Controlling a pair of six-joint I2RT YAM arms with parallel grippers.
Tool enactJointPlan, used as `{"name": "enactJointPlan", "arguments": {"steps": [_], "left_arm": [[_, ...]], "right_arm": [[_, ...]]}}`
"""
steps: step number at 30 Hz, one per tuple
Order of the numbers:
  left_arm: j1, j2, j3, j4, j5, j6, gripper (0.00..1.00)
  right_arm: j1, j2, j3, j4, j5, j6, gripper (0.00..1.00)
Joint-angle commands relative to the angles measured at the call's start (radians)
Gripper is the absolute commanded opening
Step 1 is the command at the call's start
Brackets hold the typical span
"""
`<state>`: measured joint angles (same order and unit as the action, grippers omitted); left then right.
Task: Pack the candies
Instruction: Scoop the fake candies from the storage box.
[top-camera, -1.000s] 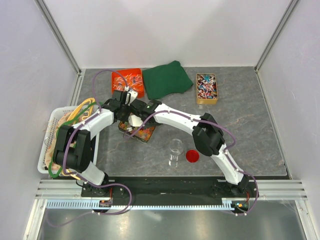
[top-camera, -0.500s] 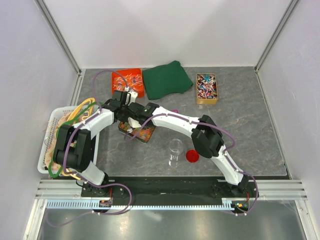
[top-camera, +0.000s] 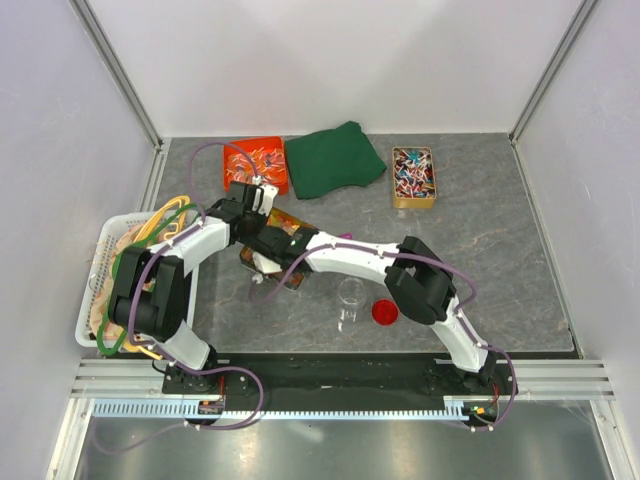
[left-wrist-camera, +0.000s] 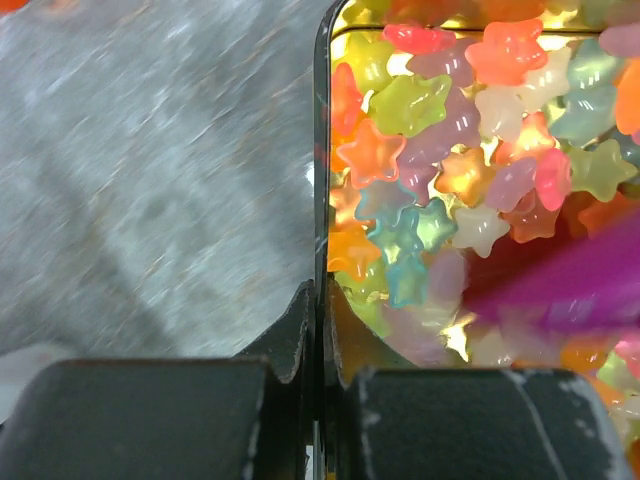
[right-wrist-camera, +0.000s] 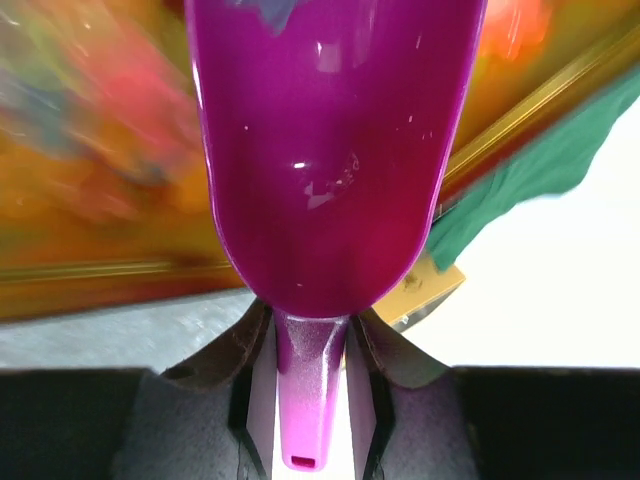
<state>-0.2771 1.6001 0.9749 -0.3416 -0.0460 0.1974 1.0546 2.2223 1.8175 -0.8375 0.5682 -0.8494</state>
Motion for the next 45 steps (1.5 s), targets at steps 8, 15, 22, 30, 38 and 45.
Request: {"name": "enactJointPlan", "arguments": {"steps": [8,15,22,30,38,45], "left_arm": [[-0.019,0.001,0.07,0.139,0.156,-0.093,0.02],[-0.011,-0.003,0.068,0.131,0.15,-0.096,0.02],[-0.01,0.0,0.073,0.128,0.161,-0.099,0.02],[-0.008,0.006,0.073,0.128,0.17,-0.101,0.02],[-0.008,0.008,0.074,0.125,0.172,-0.099,0.02],[-0.005,0.011,0.074,0.127,0.173,-0.099,0.02]], "right_arm": [[0.084,-0.069,-0.06,0.109,-0.062,-0.086,0.0],[0.11,0.02,-0.012,0.13,-0.019,-0.016,0.0],[0.125,0.054,0.011,0.152,-0.082,0.061,0.0],[0.131,0.069,0.069,0.155,-0.209,0.184,0.0],[0.134,0.092,0.088,0.205,-0.22,0.23,0.0],[0.125,0.045,0.031,0.229,-0.217,0.239,0.0]]}}
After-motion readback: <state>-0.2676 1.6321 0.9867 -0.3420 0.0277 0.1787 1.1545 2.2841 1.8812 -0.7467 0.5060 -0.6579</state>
